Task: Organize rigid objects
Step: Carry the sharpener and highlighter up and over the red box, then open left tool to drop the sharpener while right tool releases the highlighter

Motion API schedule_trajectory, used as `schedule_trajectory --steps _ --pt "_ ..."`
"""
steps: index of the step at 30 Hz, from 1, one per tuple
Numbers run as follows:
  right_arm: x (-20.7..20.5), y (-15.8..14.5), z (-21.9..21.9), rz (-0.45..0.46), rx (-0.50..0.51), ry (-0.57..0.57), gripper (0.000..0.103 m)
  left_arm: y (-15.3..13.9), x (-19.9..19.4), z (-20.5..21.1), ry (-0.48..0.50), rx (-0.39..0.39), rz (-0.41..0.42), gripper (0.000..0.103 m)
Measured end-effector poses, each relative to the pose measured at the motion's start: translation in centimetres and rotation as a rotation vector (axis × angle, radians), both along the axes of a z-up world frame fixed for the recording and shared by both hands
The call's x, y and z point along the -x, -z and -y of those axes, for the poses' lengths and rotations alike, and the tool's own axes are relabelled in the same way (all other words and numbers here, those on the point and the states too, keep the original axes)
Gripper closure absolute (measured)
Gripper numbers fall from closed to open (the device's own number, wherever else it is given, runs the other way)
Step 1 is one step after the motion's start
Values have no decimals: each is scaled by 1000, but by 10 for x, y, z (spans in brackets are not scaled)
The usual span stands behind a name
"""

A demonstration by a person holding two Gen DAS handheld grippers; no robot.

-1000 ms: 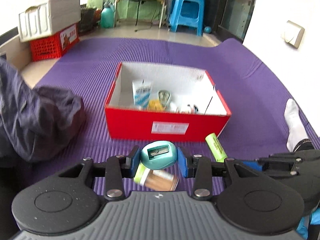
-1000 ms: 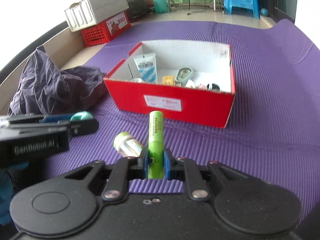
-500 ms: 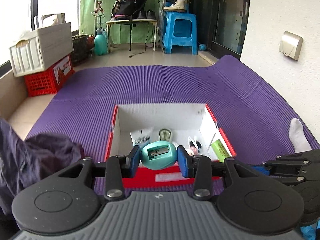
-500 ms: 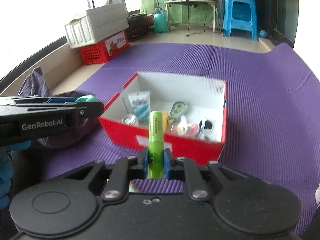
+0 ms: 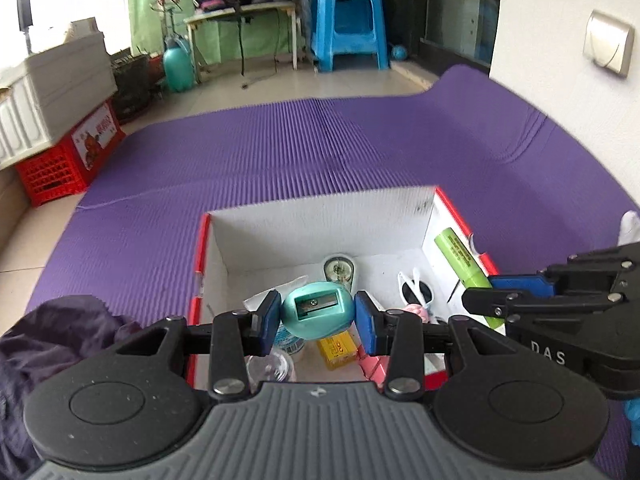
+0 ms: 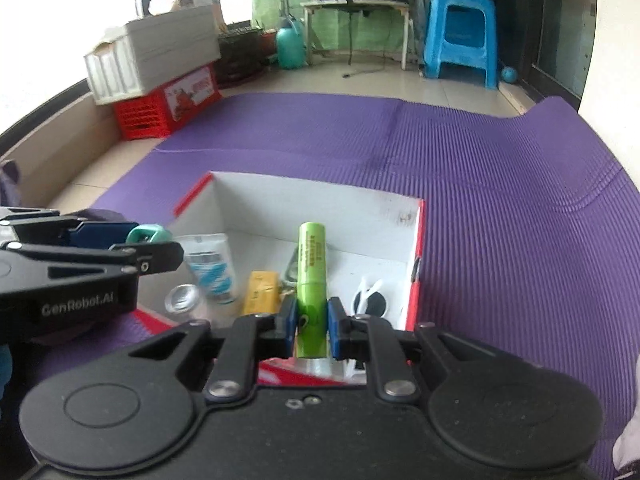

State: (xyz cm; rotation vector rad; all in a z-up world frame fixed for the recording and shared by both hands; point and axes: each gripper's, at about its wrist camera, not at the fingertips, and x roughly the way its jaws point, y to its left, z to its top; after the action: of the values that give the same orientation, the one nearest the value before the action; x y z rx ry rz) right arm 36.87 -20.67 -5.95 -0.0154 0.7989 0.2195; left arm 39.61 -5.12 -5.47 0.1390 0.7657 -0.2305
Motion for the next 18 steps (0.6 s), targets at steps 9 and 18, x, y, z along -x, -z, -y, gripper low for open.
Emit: schedule_trajectory --steps 9,18 --pt "-47 41 -2 -84 -3 24 89 45 -49 16 30 -11 -102 64" --pt "-71 73 -13 -145 51 12 89 83 -70 17 46 -25 -213 64"
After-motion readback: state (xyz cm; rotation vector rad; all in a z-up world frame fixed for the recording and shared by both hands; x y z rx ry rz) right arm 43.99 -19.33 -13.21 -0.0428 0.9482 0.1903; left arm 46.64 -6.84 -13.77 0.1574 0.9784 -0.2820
